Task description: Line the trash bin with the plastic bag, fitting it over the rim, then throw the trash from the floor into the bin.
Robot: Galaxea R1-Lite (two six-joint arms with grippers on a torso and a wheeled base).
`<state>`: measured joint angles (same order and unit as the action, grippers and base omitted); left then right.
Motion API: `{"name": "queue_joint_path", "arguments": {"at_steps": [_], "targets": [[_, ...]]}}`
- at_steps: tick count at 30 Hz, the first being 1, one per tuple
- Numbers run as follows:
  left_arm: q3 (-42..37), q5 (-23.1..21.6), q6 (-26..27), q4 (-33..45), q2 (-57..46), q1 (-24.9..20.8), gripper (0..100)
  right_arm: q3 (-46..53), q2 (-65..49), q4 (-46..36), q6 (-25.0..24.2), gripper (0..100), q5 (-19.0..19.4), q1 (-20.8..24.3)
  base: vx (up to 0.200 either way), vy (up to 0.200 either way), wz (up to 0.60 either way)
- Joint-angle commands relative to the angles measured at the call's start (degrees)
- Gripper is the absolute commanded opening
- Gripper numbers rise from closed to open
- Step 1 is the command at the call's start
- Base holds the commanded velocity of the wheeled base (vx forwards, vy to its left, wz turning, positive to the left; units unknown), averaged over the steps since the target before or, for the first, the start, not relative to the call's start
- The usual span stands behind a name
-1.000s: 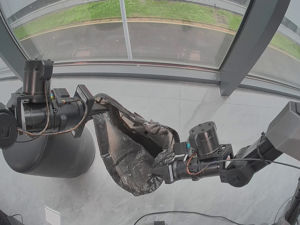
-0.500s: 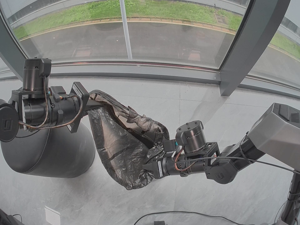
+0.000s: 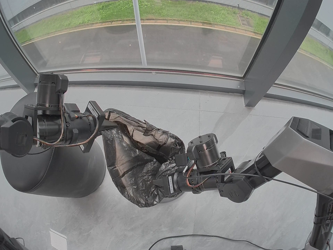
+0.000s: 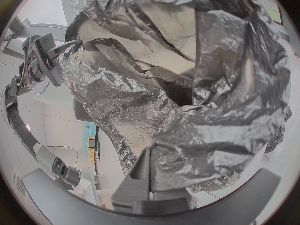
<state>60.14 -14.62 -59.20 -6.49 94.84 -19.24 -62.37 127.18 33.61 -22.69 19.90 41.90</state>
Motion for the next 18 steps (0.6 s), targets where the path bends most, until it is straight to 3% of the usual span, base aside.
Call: {"name": "queue_joint_path", "arguments": {"at_steps": [1, 15, 18], "targets": [[0.2, -0.1, 0.8, 0.0, 2.2, 0.3, 0, -1.1, 1.3, 0.1, 0.1, 0, -0.6, -0.1, 0.000, 0.000, 0.00], [1.2, -0.1, 1.7, -0.1, 6.6, 0.4, 0, -2.9, 3.3, 0.1, 0.1, 0, -2.6, -0.2, 0.000, 0.000, 0.00], [1.1, -0.1, 1.7, -0.1, 7.3, 0.4, 0, -2.1, 3.2, 0.1, 0.2, 0, -4.5, -0.4, 0.000, 0.000, 0.00]]}}
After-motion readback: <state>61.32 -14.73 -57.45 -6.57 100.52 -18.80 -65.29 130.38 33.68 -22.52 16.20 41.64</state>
